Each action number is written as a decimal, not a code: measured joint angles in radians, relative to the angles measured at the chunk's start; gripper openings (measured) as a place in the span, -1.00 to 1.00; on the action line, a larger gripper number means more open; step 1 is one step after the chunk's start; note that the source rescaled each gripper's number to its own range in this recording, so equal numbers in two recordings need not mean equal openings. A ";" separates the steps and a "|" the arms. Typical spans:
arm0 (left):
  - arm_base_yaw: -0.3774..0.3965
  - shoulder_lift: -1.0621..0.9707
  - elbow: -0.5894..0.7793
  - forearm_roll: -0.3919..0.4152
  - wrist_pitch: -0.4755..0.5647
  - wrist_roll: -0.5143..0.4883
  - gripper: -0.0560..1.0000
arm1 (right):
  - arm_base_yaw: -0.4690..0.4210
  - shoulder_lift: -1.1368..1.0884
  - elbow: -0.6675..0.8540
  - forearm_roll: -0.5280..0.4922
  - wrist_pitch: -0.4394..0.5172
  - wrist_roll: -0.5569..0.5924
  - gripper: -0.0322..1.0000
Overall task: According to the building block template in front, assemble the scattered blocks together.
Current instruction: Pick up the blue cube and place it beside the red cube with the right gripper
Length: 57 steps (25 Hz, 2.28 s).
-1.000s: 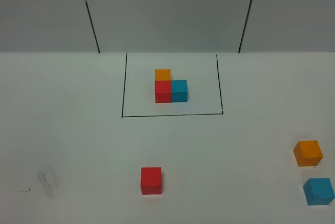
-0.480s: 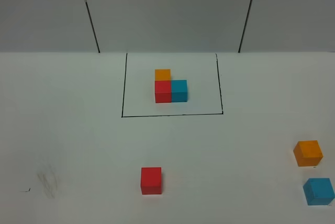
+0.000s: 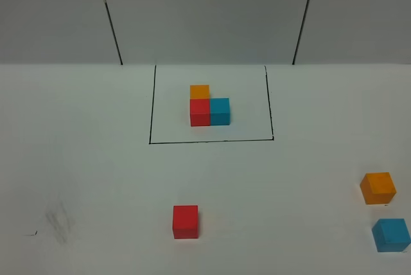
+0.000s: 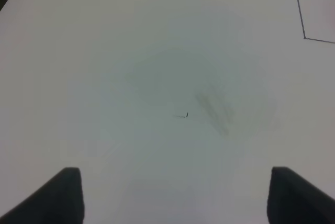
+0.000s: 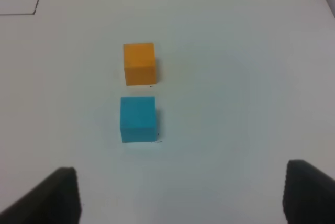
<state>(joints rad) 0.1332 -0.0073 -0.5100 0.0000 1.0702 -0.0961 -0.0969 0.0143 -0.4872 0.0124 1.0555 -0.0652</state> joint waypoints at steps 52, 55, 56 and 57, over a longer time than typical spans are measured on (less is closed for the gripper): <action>0.000 0.000 0.000 0.000 0.000 -0.001 0.24 | 0.114 1.517 -0.256 0.212 -0.359 -0.113 0.36; 0.000 0.000 0.000 0.000 0.000 -0.001 0.24 | 0.124 1.562 -0.256 0.213 -0.395 -0.107 0.36; 0.000 0.000 0.000 0.000 0.000 -0.001 0.24 | 0.124 1.580 -0.256 0.213 -0.405 -0.104 0.36; 0.000 0.000 0.000 0.000 0.000 -0.001 0.24 | 0.124 1.597 -0.256 0.212 -0.413 -0.103 0.36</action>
<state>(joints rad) 0.1332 -0.0073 -0.5100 0.0000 1.0699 -0.0971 0.0271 1.6109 -0.7435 0.2244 0.6423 -0.1687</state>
